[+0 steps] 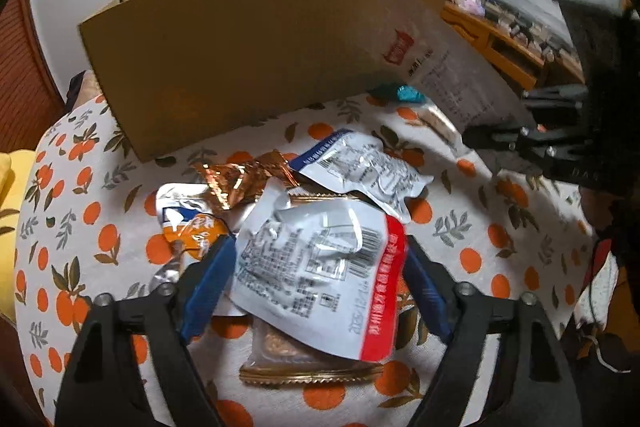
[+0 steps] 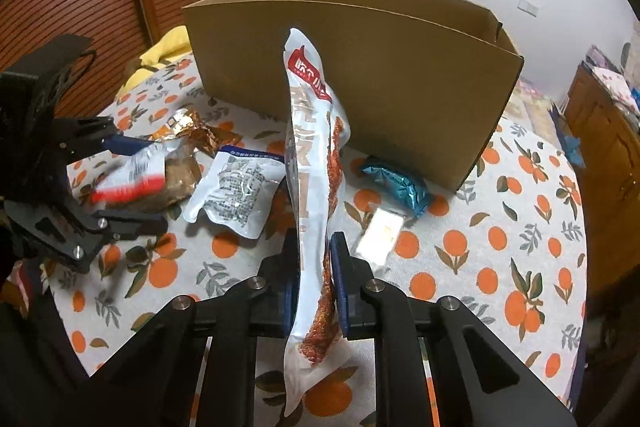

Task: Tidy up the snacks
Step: 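Grasp the red-labelled chicken-feet packet with the right tool while the left tool grasps a silver packet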

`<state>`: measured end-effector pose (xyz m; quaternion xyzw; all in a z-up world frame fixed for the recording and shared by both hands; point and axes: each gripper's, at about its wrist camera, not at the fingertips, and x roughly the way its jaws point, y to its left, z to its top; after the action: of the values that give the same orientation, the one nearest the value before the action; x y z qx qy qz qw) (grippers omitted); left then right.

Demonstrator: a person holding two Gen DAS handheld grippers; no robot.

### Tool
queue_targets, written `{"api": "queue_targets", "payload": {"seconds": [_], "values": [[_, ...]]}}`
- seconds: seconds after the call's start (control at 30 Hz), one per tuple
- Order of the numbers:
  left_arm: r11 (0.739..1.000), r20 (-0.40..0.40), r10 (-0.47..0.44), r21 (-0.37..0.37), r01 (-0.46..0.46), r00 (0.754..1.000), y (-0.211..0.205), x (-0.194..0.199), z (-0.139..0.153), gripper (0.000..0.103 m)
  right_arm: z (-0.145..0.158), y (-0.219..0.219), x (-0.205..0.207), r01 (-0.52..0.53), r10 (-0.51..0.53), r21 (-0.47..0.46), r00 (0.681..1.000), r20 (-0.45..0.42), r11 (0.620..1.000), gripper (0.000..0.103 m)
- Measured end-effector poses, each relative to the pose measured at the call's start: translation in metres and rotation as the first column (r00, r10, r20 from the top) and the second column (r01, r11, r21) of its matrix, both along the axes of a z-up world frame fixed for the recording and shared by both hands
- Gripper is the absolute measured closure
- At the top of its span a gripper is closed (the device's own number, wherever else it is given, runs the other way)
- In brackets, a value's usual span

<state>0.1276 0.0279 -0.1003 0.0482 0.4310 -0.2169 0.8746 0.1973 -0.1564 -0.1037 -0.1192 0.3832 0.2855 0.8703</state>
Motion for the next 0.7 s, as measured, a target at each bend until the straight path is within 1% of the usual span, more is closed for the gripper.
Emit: {"api": "queue_targets", "payload": {"seconds": [0.03,0.1,0.13,0.3,0.47,0.7], "values": [[1.000,0.002,0.001,-0.006,-0.001,1.000,0.002,0.000,0.001,0.027,0.000,0.000,-0.001,0.002,-0.002,0.007,1.000,0.000,1.000,0.089],[1.000,0.014,0.005,0.002,-0.005,1.000,0.005,-0.002,0.002,0.039,0.001,-0.001,-0.002,0.003,-0.003,0.016,1.000,0.000,1.000,0.089],[1.000,0.017,0.011,0.001,-0.011,1.000,0.007,-0.003,0.003,0.041,0.001,-0.001,-0.003,0.003,-0.003,0.023,1.000,-0.001,1.000,0.089],[1.000,0.026,0.020,-0.021,-0.019,0.999,0.021,-0.005,0.005,0.057,0.001,0.000,-0.005,0.002,-0.002,0.030,1.000,-0.002,1.000,0.089],[0.999,0.041,0.028,-0.032,-0.026,0.999,0.018,-0.005,0.015,0.058,0.002,0.001,-0.009,-0.002,0.002,0.033,1.000,0.003,0.999,0.091],[0.998,0.084,0.028,-0.051,-0.024,0.996,0.019,-0.009,0.030,0.058,0.007,0.002,-0.012,0.004,-0.005,0.041,1.000,0.018,0.999,0.091]]}}
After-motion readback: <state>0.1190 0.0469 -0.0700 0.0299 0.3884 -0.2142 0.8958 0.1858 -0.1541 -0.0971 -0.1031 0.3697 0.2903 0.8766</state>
